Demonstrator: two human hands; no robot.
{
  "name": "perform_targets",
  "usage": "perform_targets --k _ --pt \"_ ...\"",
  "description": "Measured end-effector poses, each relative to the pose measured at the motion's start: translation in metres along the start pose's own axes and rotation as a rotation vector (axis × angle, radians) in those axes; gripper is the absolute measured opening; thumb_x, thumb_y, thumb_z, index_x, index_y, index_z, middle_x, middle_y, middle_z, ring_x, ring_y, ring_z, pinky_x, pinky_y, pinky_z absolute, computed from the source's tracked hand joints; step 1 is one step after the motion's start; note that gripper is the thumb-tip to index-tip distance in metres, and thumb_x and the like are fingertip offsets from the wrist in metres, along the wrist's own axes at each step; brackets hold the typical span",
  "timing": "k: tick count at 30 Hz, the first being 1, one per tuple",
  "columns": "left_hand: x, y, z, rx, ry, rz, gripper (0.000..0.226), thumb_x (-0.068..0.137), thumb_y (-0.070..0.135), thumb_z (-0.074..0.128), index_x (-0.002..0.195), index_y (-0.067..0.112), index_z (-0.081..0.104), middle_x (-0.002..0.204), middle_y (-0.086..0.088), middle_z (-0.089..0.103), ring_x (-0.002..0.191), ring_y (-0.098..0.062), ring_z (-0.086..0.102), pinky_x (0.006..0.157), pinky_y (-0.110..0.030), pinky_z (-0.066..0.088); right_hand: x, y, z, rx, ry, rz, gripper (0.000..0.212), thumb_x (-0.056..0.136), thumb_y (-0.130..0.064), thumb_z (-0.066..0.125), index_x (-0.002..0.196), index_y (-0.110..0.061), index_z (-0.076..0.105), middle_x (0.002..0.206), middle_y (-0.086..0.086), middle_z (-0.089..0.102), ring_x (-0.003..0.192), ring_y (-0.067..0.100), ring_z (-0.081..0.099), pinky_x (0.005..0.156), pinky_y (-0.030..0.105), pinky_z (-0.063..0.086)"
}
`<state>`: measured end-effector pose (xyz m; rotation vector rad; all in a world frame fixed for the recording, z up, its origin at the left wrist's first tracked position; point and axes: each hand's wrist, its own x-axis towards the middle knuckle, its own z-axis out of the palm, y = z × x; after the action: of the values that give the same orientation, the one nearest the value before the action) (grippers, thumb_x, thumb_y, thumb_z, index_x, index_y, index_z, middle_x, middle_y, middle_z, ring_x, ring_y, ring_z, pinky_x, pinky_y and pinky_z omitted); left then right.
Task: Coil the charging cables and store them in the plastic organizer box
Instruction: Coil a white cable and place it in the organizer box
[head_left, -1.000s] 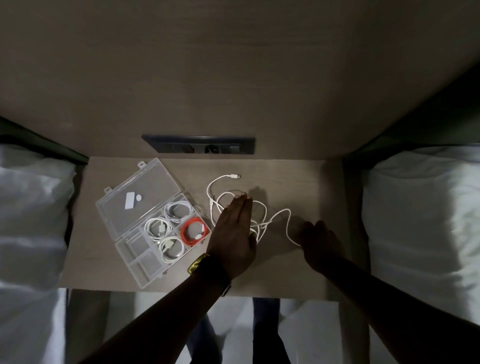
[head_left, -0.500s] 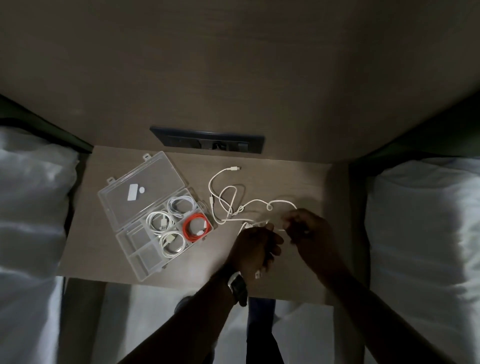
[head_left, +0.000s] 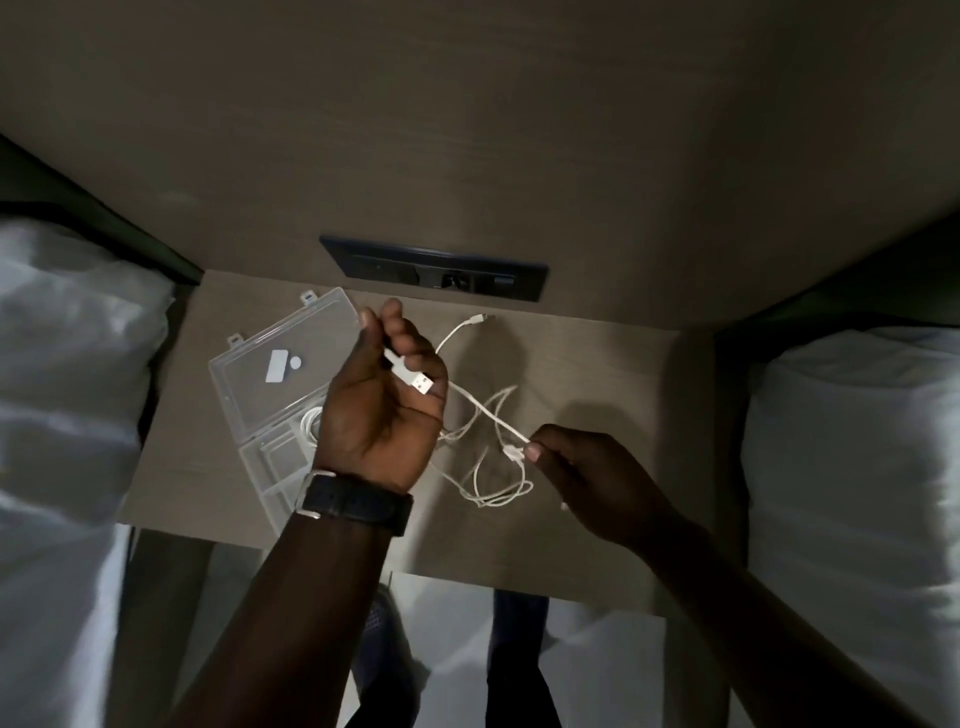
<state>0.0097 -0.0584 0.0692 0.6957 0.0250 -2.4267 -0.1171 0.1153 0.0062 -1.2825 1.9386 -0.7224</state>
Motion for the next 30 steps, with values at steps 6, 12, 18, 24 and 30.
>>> perform_targets --k 6,12,18,24,30 --pt "0.007 0.006 -0.012 0.457 0.029 0.241 0.021 0.099 0.015 0.048 0.103 0.007 0.068 0.096 -0.007 0.073 0.088 -0.016 0.071 0.078 -0.024 0.058 -0.01 -0.018 -0.013 -0.082 0.032 -0.182 0.019 0.101 -0.034 0.05 0.091 -0.023 0.062 0.081 -0.009 0.061 0.078 0.011 0.06 0.071 0.039 0.05" --pt "-0.002 -0.035 -0.019 1.394 -0.104 0.084 0.025 0.1 0.007 0.047 0.092 -0.006 0.066 0.074 -0.019 0.069 0.064 -0.015 0.066 0.061 -0.023 0.051 0.022 -0.054 -0.06 -0.198 0.24 -0.398 0.023 0.097 -0.032 0.052 0.101 -0.02 0.07 0.088 -0.001 0.068 0.079 0.017 0.064 0.071 0.035 0.051" --pt "-0.014 -0.025 0.003 0.742 -0.093 -0.278 0.051 0.098 0.049 0.04 0.072 0.01 0.061 0.045 0.004 0.037 0.036 -0.006 0.026 0.041 -0.022 0.016 0.066 -0.049 -0.079 0.02 0.338 -0.351 0.012 0.088 -0.037 0.069 0.093 -0.028 0.076 0.081 -0.007 0.07 0.072 0.01 0.064 0.063 0.034 0.051" --pt "-0.017 0.006 0.046 0.145 -0.337 -0.122 0.027 0.099 0.018 0.029 0.088 0.013 0.054 0.066 0.005 0.049 0.053 -0.007 0.042 0.055 -0.019 0.035 0.065 -0.033 -0.052 0.204 0.302 -0.189 0.018 0.096 -0.045 0.055 0.101 -0.037 0.069 0.076 -0.034 0.066 0.07 -0.011 0.063 0.067 0.012 0.041" --pt "0.014 0.026 0.05 0.089 -0.072 0.308 0.023 0.1 0.005 0.038 0.095 0.005 0.06 0.089 -0.01 0.072 0.082 -0.023 0.073 0.074 -0.029 0.059 0.059 -0.051 -0.053 -0.211 0.073 -0.353 0.027 0.098 -0.041 0.048 0.12 -0.031 0.061 0.103 -0.011 0.072 0.092 0.009 0.067 0.074 0.026 0.05"
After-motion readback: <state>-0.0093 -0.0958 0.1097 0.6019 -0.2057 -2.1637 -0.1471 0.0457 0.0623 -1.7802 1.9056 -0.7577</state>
